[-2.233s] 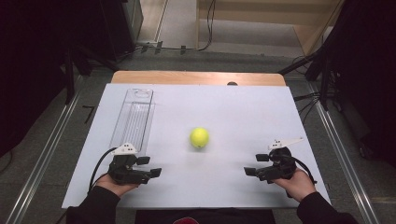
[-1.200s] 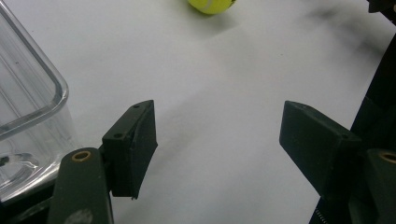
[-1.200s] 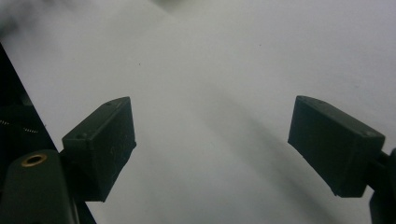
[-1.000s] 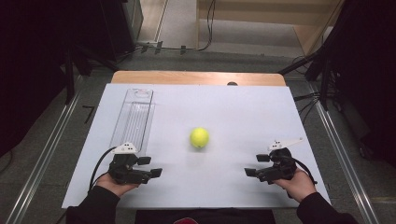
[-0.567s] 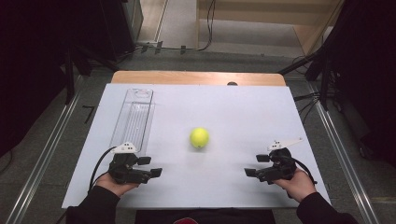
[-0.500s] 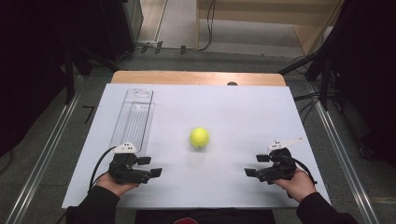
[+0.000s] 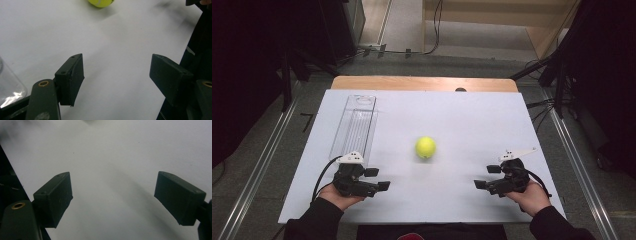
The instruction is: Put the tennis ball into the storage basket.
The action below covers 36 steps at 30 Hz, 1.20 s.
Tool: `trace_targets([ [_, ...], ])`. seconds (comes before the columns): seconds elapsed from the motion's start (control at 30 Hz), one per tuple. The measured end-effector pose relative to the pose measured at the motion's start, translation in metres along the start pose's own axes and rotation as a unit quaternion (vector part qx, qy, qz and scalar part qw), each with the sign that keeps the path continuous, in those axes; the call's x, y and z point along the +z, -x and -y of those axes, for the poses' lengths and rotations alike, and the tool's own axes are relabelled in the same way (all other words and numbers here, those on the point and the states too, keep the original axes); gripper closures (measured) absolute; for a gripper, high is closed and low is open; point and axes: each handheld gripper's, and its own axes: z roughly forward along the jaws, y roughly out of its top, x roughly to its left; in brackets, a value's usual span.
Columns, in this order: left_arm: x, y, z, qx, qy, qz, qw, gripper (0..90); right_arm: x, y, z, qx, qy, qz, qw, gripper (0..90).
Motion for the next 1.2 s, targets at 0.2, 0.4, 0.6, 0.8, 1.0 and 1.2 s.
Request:
trace_targets([
  [0.2, 0.006, 0.005, -0.005, 0.011, -0.004, 0.009, 0.9999, 28.1, 0.000, 0.000, 0.000, -0.003, -0.001, 0.001, 1.0000, 12.8],
  [0.4, 0.013, 0.009, -0.011, 0.016, 0.001, 0.016, 0.9997, 24.0, 0.000, 0.000, 0.000, -0.005, -0.001, 0.002, 1.0000, 12.8],
  [0.6, 0.018, 0.011, -0.017, 0.026, 0.009, 0.018, 0.9995, 2.6, 0.000, 0.000, 0.000, -0.004, 0.000, 0.002, 1.0000, 12.8],
  [0.8, 0.019, 0.013, -0.022, 0.027, 0.011, 0.015, 0.9995, 0.0, 0.000, -0.001, 0.000, -0.005, -0.001, 0.002, 1.0000, 12.8],
  [1.0, 0.021, 0.014, -0.026, 0.027, 0.000, 0.011, 0.9996, 0.0, 0.000, -0.002, 0.000, -0.005, -0.002, -0.001, 1.0000, 12.8],
  [1.2, 0.025, 0.017, -0.031, 0.033, -0.009, 0.004, 0.9994, 0.0, 0.001, -0.002, 0.001, -0.008, -0.003, -0.001, 1.0000, 12.8],
])
